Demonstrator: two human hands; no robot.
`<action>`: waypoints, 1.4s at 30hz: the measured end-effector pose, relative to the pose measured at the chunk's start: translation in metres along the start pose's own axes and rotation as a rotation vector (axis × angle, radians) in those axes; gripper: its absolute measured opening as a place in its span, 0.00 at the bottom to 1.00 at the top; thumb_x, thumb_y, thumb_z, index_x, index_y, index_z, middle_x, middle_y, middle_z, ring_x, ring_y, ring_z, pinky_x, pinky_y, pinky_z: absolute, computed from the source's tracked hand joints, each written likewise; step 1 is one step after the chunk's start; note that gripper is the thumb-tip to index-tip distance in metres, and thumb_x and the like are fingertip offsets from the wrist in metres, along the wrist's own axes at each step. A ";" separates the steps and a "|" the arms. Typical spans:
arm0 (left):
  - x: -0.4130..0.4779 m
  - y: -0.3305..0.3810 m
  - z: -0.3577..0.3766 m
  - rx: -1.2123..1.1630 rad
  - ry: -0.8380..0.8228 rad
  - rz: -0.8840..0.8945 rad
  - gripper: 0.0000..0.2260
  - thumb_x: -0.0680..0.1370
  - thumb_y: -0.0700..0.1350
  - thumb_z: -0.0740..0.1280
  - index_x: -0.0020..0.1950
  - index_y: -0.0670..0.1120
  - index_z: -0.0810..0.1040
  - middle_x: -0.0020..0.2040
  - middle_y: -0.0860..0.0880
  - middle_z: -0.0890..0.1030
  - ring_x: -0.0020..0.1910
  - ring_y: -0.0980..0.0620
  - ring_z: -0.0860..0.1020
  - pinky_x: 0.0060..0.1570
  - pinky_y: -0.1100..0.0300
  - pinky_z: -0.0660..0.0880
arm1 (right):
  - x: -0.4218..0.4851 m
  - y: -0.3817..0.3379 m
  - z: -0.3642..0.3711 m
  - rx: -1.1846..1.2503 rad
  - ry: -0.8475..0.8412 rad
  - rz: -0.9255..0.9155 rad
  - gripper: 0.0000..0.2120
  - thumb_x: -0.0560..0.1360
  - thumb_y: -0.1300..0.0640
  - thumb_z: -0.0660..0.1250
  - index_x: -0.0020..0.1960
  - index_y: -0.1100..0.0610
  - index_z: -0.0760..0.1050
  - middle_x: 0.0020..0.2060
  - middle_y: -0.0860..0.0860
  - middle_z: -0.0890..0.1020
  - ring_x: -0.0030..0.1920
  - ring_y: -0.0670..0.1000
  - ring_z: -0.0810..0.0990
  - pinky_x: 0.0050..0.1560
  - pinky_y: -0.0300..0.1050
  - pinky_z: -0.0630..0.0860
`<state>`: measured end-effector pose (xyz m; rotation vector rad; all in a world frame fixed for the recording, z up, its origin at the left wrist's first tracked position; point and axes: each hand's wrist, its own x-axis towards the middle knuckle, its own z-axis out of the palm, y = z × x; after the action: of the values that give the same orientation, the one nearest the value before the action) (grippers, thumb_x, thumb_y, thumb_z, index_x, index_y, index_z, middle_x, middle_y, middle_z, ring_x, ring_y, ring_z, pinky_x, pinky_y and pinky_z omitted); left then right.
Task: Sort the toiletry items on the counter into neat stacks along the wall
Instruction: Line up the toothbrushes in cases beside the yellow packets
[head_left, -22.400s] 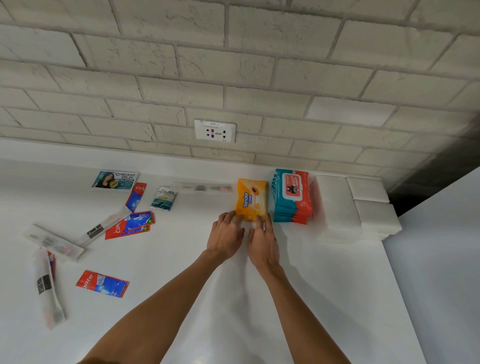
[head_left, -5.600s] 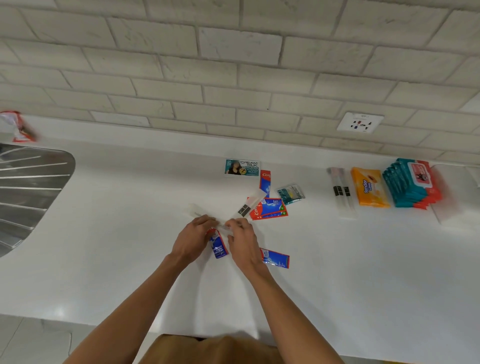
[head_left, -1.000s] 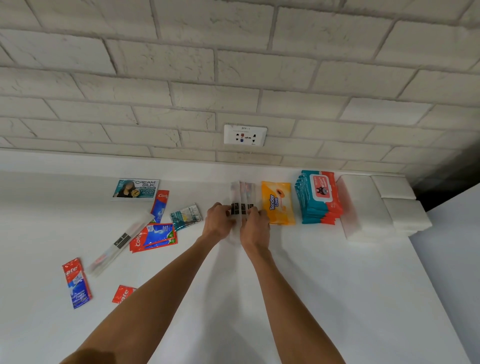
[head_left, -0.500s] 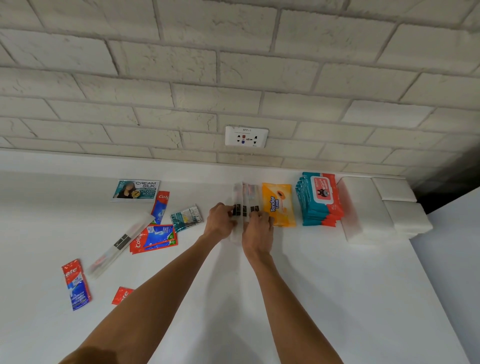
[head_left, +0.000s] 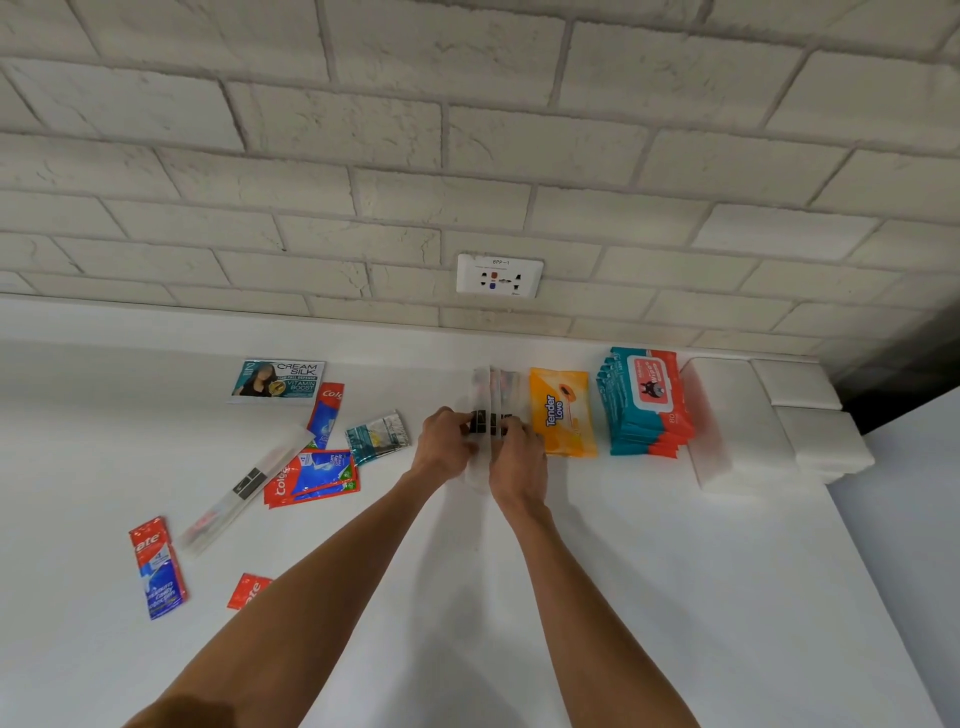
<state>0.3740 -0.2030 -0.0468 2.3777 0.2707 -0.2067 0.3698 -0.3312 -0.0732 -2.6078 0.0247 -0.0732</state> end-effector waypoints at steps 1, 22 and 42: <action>0.000 0.000 0.000 0.005 0.000 0.006 0.20 0.78 0.37 0.69 0.69 0.49 0.81 0.55 0.47 0.77 0.50 0.49 0.74 0.50 0.60 0.69 | 0.001 0.001 0.000 0.017 -0.008 0.015 0.11 0.83 0.58 0.66 0.65 0.57 0.76 0.59 0.55 0.82 0.58 0.57 0.80 0.56 0.55 0.83; 0.007 -0.005 0.004 0.067 0.029 0.037 0.14 0.78 0.37 0.68 0.61 0.47 0.84 0.54 0.46 0.78 0.53 0.44 0.78 0.50 0.58 0.73 | 0.003 -0.004 0.000 -0.020 -0.054 0.024 0.10 0.83 0.56 0.66 0.63 0.54 0.76 0.54 0.53 0.83 0.52 0.54 0.82 0.52 0.53 0.85; -0.078 -0.062 -0.062 0.023 0.294 0.144 0.11 0.80 0.40 0.70 0.63 0.44 0.82 0.60 0.44 0.83 0.54 0.46 0.83 0.54 0.56 0.81 | -0.071 -0.052 -0.021 0.177 -0.129 -0.099 0.18 0.85 0.54 0.63 0.74 0.53 0.72 0.66 0.53 0.82 0.68 0.55 0.78 0.66 0.53 0.79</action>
<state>0.2878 -0.1263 -0.0246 2.4354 0.2334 0.2104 0.2979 -0.2951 -0.0321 -2.4308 -0.1502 0.0555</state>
